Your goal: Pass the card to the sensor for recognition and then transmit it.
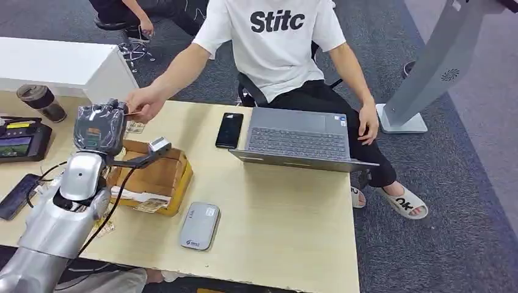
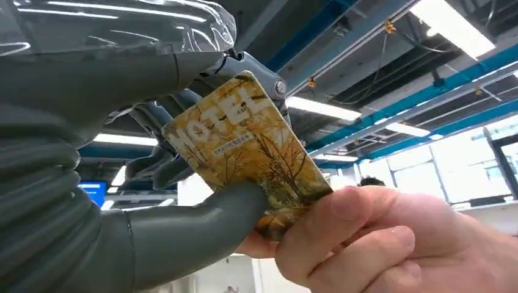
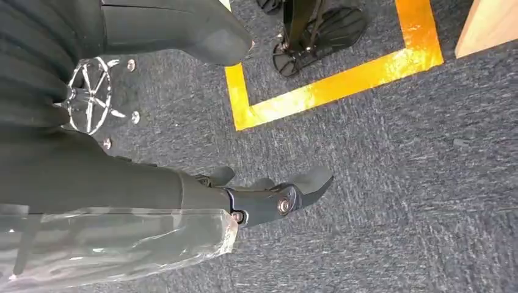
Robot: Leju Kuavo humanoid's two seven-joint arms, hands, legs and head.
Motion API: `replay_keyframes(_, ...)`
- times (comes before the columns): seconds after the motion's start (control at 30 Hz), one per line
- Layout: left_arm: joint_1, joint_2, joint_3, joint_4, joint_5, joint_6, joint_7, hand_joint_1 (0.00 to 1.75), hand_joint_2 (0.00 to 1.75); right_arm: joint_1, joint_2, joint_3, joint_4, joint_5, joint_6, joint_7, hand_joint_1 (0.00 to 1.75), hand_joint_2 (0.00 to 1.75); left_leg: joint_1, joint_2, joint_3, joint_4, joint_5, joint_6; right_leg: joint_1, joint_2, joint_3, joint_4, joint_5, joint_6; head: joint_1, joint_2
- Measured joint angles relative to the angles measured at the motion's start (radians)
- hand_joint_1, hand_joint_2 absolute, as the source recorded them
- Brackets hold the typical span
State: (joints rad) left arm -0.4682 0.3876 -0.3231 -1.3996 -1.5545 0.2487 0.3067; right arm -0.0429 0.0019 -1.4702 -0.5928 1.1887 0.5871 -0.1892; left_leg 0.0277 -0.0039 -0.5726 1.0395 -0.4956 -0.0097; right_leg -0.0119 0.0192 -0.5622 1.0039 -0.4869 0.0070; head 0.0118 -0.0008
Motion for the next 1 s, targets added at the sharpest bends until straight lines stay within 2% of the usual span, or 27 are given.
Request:
replay_keyframes(0.27, -0.004, -0.006, 0.053, 0.019, 0.019, 0.029, 0.01, 0.0, 1.75, -0.003, -0.013, 0.007, 0.022, -0.004, 0.0, 0.0, 0.0, 1.75, 0.0, 0.0, 0.0, 0.0, 0.0, 0.0, 0.0, 0.0, 0.0, 0.0, 0.0, 0.0, 0.0, 0.0)
replay_keyframes(0.7, 0.005, -0.019, 0.078, 0.022, 0.026, 0.056, 0.006, 0.0, 1.75, -0.003, -0.018, 0.009, 0.031, -0.017, 0.0, 0.003, 0.0, 1.75, 0.0, 0.0, -0.001, 0.0, 0.0, 0.0, 0.0, 0.0, 0.0, 0.0, 0.0, 0.0, 0.0, 0.0)
replay_keyframes(0.83, 0.043, -0.02, 0.09, 0.001, 0.071, 0.066, -0.023, 0.0, 1.75, -0.002, -0.018, 0.009, 0.031, -0.023, 0.0, 0.009, 0.0, 1.75, 0.0, 0.0, -0.001, 0.0, 0.0, 0.0, 0.0, 0.0, 0.0, 0.0, 0.0, 0.0, 0.0, 0.0)
replay_keyframes(1.0, 0.129, -0.019, 0.106, -0.08, 0.126, 0.078, -0.053, 0.0, 1.75, 0.004, -0.017, 0.009, 0.029, -0.021, 0.0, 0.024, 0.0, 1.75, 0.0, 0.0, -0.001, 0.0, 0.0, 0.0, 0.0, 0.0, -0.001, 0.0, 0.0, 0.0, 0.0, 0.0)
